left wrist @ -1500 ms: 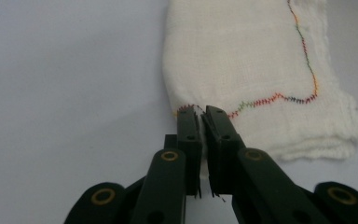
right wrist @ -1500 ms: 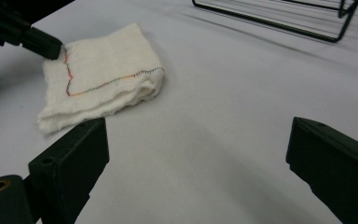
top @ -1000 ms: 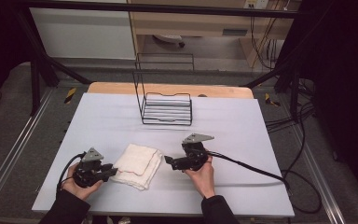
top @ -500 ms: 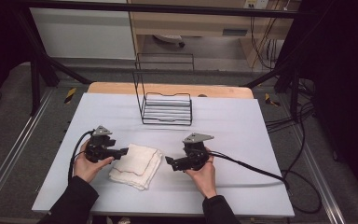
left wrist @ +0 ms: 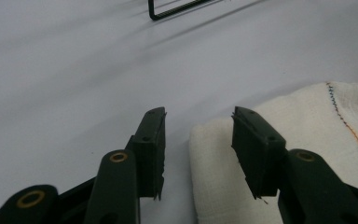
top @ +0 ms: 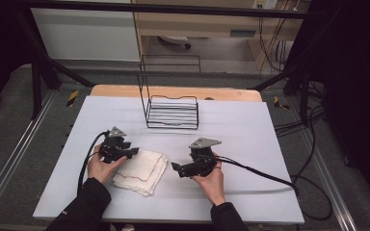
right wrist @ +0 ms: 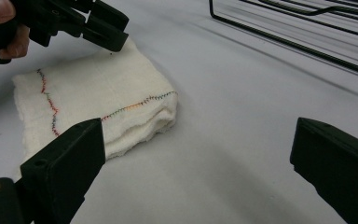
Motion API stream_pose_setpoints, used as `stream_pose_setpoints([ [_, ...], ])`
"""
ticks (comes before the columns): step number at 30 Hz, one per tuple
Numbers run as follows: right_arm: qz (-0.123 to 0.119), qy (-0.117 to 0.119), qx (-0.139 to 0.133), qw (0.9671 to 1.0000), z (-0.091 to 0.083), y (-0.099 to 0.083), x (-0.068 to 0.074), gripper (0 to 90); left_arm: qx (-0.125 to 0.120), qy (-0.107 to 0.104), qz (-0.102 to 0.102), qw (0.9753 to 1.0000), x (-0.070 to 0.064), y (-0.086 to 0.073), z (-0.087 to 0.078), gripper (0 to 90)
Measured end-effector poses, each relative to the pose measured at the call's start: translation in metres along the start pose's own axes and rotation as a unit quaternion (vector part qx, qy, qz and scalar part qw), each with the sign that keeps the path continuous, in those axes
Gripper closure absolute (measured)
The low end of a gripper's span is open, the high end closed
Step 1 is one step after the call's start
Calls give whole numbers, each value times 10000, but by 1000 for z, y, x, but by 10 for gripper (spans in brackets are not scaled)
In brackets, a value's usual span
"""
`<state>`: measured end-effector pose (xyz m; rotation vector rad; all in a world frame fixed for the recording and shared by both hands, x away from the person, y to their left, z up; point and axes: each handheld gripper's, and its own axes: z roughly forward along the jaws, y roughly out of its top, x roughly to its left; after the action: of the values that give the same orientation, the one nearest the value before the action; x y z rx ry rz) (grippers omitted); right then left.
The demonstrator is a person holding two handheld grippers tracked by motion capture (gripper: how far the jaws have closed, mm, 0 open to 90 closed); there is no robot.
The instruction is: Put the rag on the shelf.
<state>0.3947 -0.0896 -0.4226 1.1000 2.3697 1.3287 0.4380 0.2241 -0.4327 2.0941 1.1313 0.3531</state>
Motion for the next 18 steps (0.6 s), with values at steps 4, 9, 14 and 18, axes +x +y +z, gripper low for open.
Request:
stream_pose_setpoints([
  [4, 22, 21, -13, 10000, 1, 0, 0, 39, 169, -34, -74, 9998, 0, -1, 4, 562],
  [9, 59, 42, 0, 10000, 4, -1, 0, 43, 253, -99, -100, 9996, 1, -1, 7, 623],
  [14, 170, 76, -23, 9998, 8, 0, -1, 55, 298, -278, -165, 9990, 3, -1, 9, 708],
  [18, 284, 92, -45, 9995, 14, 2, -2, 65, 327, -300, -275, 9986, 3, -2, 10, 746],
])
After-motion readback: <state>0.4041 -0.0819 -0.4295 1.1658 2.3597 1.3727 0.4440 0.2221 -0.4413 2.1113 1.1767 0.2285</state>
